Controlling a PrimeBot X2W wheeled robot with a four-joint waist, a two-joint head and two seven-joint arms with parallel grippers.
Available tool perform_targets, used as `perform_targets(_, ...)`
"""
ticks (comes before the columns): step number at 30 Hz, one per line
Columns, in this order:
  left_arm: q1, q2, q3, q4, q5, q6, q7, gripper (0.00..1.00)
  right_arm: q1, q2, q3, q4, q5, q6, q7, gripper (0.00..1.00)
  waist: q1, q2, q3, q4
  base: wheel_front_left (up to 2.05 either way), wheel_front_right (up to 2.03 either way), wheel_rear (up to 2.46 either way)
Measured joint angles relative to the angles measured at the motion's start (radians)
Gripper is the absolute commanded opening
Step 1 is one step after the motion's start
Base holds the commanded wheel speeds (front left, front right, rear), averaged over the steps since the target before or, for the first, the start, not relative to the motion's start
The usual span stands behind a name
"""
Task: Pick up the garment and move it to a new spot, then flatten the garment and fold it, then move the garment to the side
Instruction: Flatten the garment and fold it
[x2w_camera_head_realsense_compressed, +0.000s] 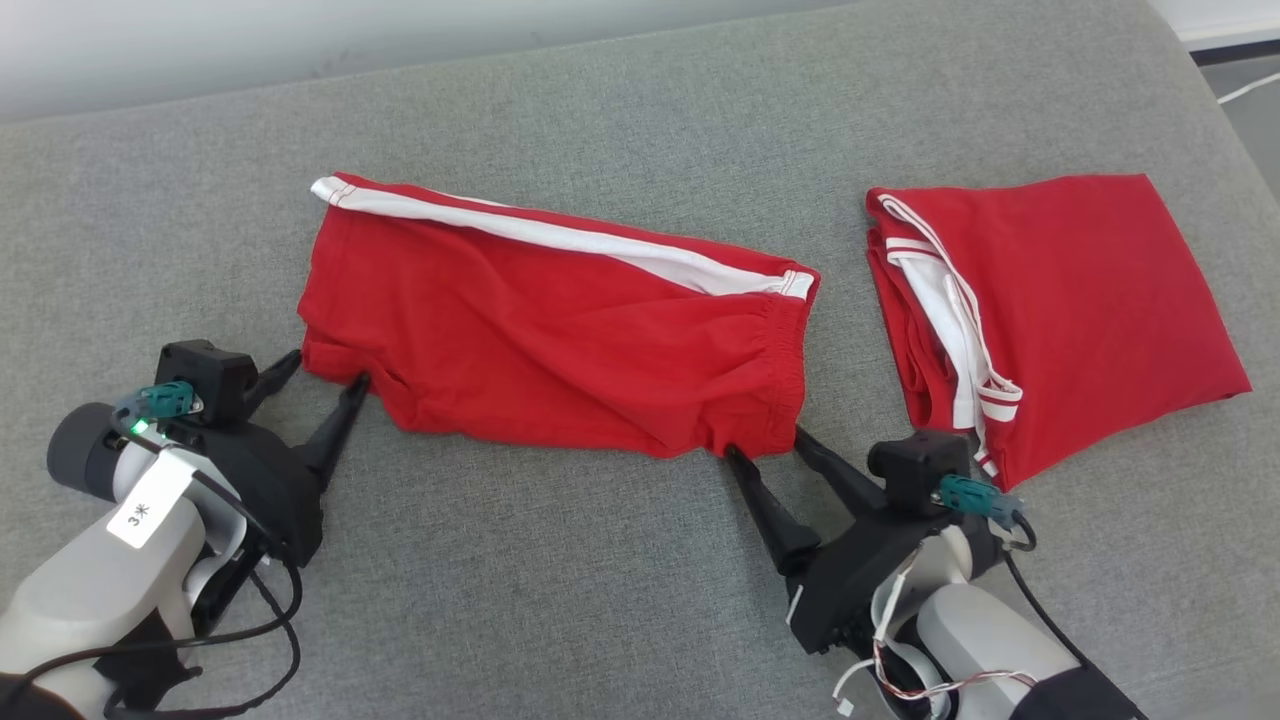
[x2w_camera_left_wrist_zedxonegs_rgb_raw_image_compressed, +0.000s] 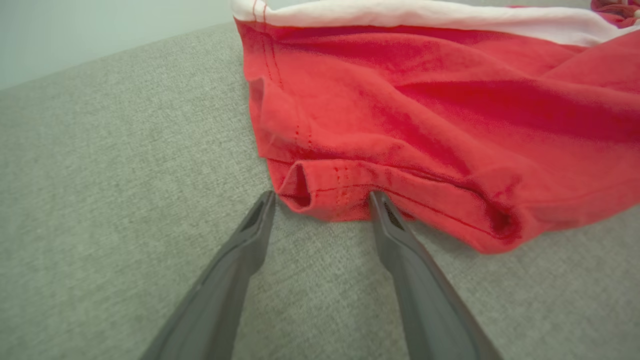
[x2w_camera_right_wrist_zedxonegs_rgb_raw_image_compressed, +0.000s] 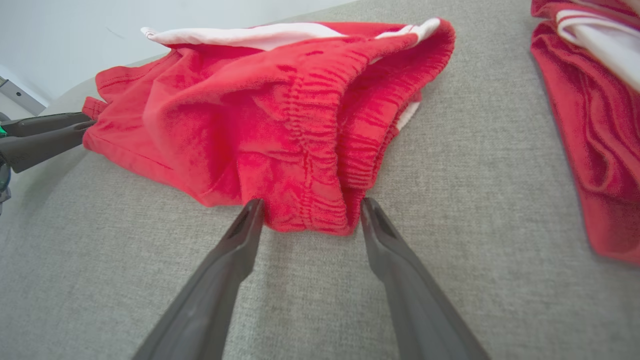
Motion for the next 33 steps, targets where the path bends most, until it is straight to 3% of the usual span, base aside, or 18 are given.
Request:
perform_targets(1, 0.001, -0.002, -0.001, 0.003, 0.000, 0.000, 0.000, 0.00, -0.002, 0.004, 0.002, 0.003, 0.000, 0.000, 0.002, 0.00, 0.0000, 0.0000, 0.001, 0.000, 0.00, 0.00, 0.00)
perform_targets(8, 0.001, -0.030, -0.005, 0.029, -0.002, 0.000, -0.003, 0.00, -0.019, 0.003, -0.005, 0.031, 0.001, 0.000, 0.002, 0.00, 0.0000, 0.0000, -0.003, 0.009, 0.00, 0.00, 0.00)
perform_targets(19, 0.054, -0.030, -0.012, 0.021, -0.002, -0.001, -0.009, 0.00, -0.007, -0.028, -0.036, 0.054, 0.021, 0.012, -0.018, 0.00, 0.0000, 0.0000, -0.041, 0.029, 0.00, 0.00, 0.00)
perform_targets(33, 0.217, -0.073, -0.005, -0.036, -0.002, -0.001, -0.010, 0.00, 0.093, -0.087, -0.032, 0.095, 0.059, 0.082, -0.026, 0.00, -0.0001, -0.0001, -0.131, 0.073, 0.00, 0.00, 0.00)
